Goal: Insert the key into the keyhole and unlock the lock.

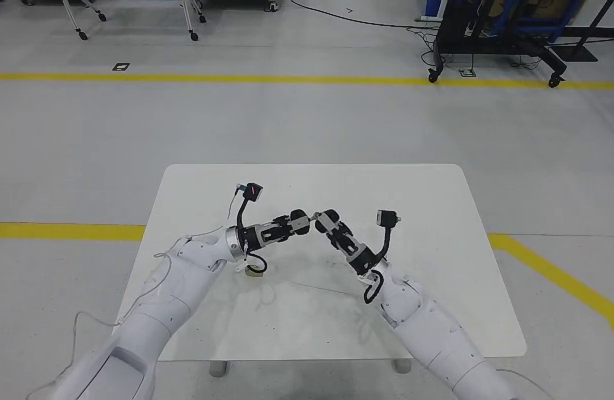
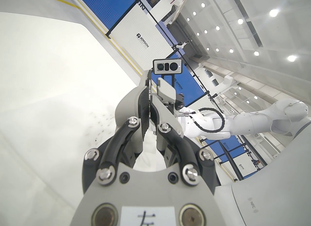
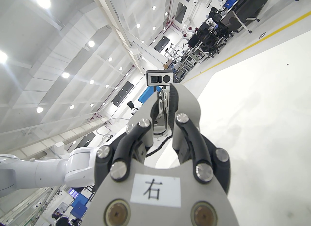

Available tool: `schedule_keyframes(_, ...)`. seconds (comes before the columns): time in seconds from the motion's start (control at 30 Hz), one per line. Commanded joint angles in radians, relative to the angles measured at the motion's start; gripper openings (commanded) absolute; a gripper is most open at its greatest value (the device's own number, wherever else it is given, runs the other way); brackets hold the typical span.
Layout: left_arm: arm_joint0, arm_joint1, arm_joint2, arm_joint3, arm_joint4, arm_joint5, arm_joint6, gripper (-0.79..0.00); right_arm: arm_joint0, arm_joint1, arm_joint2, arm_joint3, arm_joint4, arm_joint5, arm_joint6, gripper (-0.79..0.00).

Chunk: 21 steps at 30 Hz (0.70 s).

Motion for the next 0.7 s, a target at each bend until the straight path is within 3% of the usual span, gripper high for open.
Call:
schedule_keyframes(0.0,0.001,-0.001,0.002,-0.002,0.005,0.000,0.000,-0.785,0.000,0.000,0.000,0.000,0.000,0.000,0.000,0.000)
schedule_keyframes(0.13,0.012,0.013,-0.020,-0.019,0.008,0.000,0.000,-0.785,0.000,0.000,0.000,0.000,0.000,0.000,0.000,0.000)
schedule_keyframes(0.27,0.033,0.052,-0.078,-0.055,0.065,0.012,-0.012,-0.785,0.000,0.000,0.000,0.000,0.000,0.000,0.000,0.000)
schedule_keyframes(0.5,0.033,0.052,-0.078,-0.055,0.065,0.012,-0.012,-0.785,0.000,0.000,0.000,0.000,0.000,0.000,0.000,0.000)
schedule_keyframes(0.67,0.046,0.058,-0.084,-0.074,0.115,0.036,0.004,-0.785,0.023,0.030,0.044,-0.043,-0.305,0.018,0.112,0.000)
